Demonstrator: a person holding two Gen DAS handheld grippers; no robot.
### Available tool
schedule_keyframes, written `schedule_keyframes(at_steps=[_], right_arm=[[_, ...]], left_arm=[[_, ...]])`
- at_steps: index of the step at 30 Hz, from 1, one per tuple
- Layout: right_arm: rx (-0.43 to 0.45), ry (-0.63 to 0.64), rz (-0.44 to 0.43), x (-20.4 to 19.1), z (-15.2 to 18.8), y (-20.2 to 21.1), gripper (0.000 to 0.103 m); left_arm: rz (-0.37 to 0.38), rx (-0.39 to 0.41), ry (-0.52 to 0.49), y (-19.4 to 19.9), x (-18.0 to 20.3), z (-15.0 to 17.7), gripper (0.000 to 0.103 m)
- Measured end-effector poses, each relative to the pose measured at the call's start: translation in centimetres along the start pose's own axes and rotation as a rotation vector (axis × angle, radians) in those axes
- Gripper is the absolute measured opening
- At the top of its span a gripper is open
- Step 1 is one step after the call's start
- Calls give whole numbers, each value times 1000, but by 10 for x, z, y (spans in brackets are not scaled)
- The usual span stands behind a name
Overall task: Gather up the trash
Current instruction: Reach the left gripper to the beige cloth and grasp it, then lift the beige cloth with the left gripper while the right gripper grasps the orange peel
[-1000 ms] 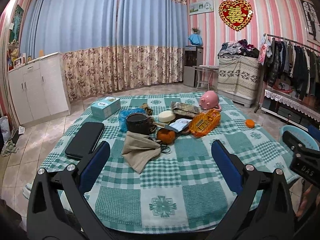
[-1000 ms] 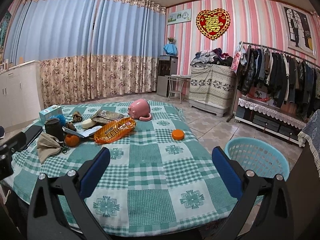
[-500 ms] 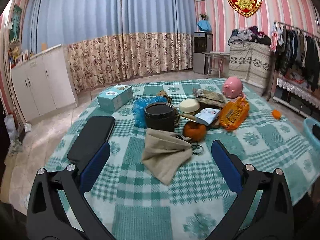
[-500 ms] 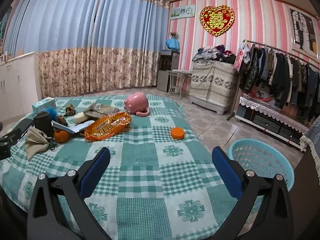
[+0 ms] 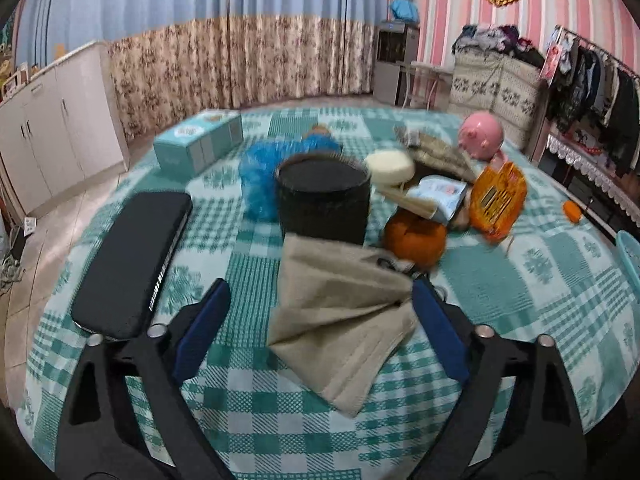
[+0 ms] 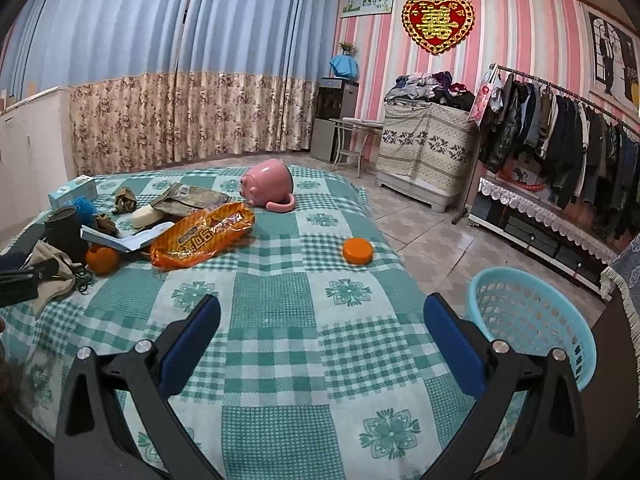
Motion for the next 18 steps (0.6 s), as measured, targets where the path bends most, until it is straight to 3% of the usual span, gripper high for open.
schedule_keyframes(at_steps=[9, 13, 18], right_arm=[[-12, 23, -33, -18, -3, -4, 99], [-9, 47, -63, -33, -3, -3, 99], [-26, 61, -138, -60, -5, -6, 99]], left_arm=[[52, -28, 7, 6, 0, 5, 22], [54, 29, 21, 28, -4, 2, 17], [-16, 126, 10, 59, -5, -1, 17]])
Point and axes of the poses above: each gripper's, at about its wrist camera, not at the fingertips, and y roughly against the way its jaws point, x to its right, z to its underside, the point moved 3 cm from there along -y, roughly the way its jaws point, and after that the axes turned 8 degrees about z, right-handed, at the moved point
